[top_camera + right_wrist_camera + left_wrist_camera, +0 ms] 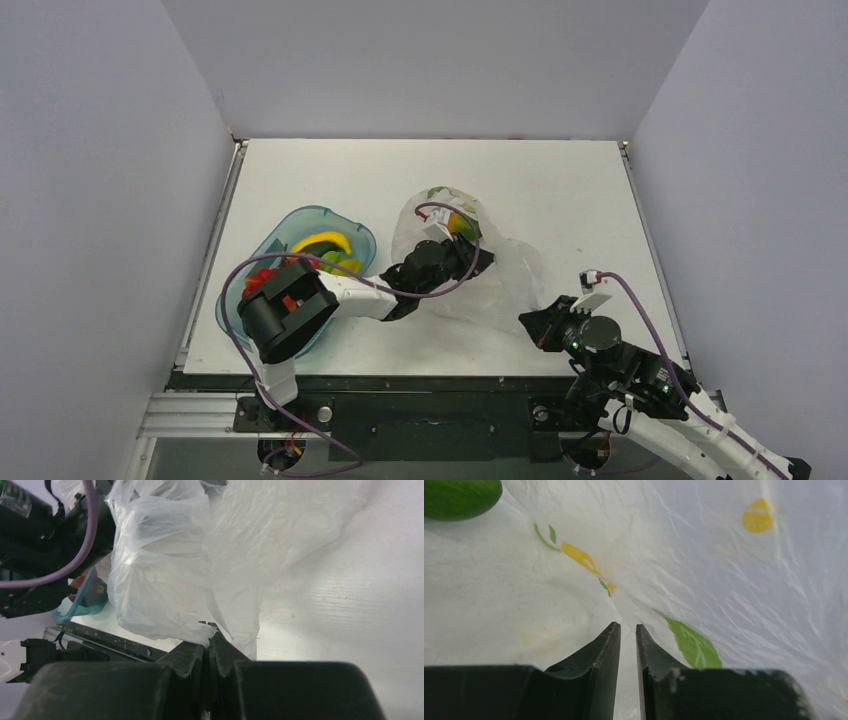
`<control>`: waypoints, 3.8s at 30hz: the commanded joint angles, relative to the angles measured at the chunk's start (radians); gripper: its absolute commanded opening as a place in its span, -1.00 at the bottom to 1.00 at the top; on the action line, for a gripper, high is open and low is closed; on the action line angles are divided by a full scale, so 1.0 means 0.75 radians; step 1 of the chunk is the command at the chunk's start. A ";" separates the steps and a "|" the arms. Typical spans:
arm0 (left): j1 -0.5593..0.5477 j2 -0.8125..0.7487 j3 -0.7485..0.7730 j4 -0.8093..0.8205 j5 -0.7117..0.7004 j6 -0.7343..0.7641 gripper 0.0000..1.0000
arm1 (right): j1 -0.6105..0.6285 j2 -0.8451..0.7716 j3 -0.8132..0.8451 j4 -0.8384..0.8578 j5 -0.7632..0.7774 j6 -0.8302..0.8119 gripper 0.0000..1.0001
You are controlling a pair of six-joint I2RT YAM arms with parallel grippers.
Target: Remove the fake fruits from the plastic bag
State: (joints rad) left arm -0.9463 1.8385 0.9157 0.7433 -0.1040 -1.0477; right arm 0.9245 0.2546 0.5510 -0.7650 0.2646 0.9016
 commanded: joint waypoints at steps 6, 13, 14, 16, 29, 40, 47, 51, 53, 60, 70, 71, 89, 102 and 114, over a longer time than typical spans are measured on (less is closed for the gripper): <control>-0.040 -0.139 0.022 -0.275 -0.020 0.275 -0.34 | 0.010 -0.133 0.030 0.006 -0.034 -0.058 -0.93; -0.060 -0.232 0.015 -0.377 0.077 0.351 0.03 | 0.011 0.044 0.317 -0.292 0.048 -0.137 0.16; -0.061 -0.256 0.001 -0.380 0.098 0.342 0.04 | 0.010 0.112 0.354 -0.309 0.071 -0.174 0.28; -0.061 -0.303 -0.027 -0.380 0.159 0.331 0.14 | 0.010 0.206 0.475 -0.358 0.125 -0.233 0.38; -0.031 -0.778 0.006 -0.737 0.453 0.486 0.27 | -0.081 0.853 0.975 -0.326 0.193 -0.800 0.76; 0.013 -1.330 -0.065 -1.203 0.259 0.575 0.58 | -0.304 1.454 1.108 -0.129 -0.187 -1.011 0.72; 0.016 -1.279 -0.106 -1.072 0.396 0.492 0.60 | -0.292 1.608 1.077 -0.108 0.154 -0.919 0.00; -0.001 -1.135 -0.148 -0.849 0.455 0.403 0.57 | -0.257 1.454 0.998 -0.045 0.232 -0.855 -0.97; -0.045 -1.018 -0.126 -0.765 0.463 0.386 0.52 | -0.225 1.341 0.951 -0.008 0.208 -0.812 -1.00; -0.202 -0.763 -0.123 -0.440 0.186 0.265 0.35 | -0.018 0.842 0.574 0.379 0.057 -0.626 -1.00; -0.230 -0.636 -0.216 -0.510 0.048 0.151 0.35 | -0.019 0.695 0.352 0.392 0.036 -0.579 -1.00; -0.238 -0.605 -0.178 -0.584 0.053 0.185 0.35 | -0.018 0.707 0.358 0.386 0.036 -0.583 -1.00; -0.246 -0.244 0.111 -0.784 0.362 0.976 0.74 | -0.022 0.636 0.364 0.257 -0.003 -0.565 -1.00; -0.284 0.063 0.258 -0.774 0.317 1.055 0.78 | -0.025 0.595 0.328 0.244 -0.012 -0.561 -1.00; -0.323 0.112 0.234 -0.799 0.358 1.040 0.69 | -0.055 0.563 0.295 0.237 -0.014 -0.577 -1.00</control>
State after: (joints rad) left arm -1.1507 1.9282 1.0996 0.1455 0.1429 -0.2821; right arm 0.8932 0.6846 0.7696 -0.6800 0.2695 0.4610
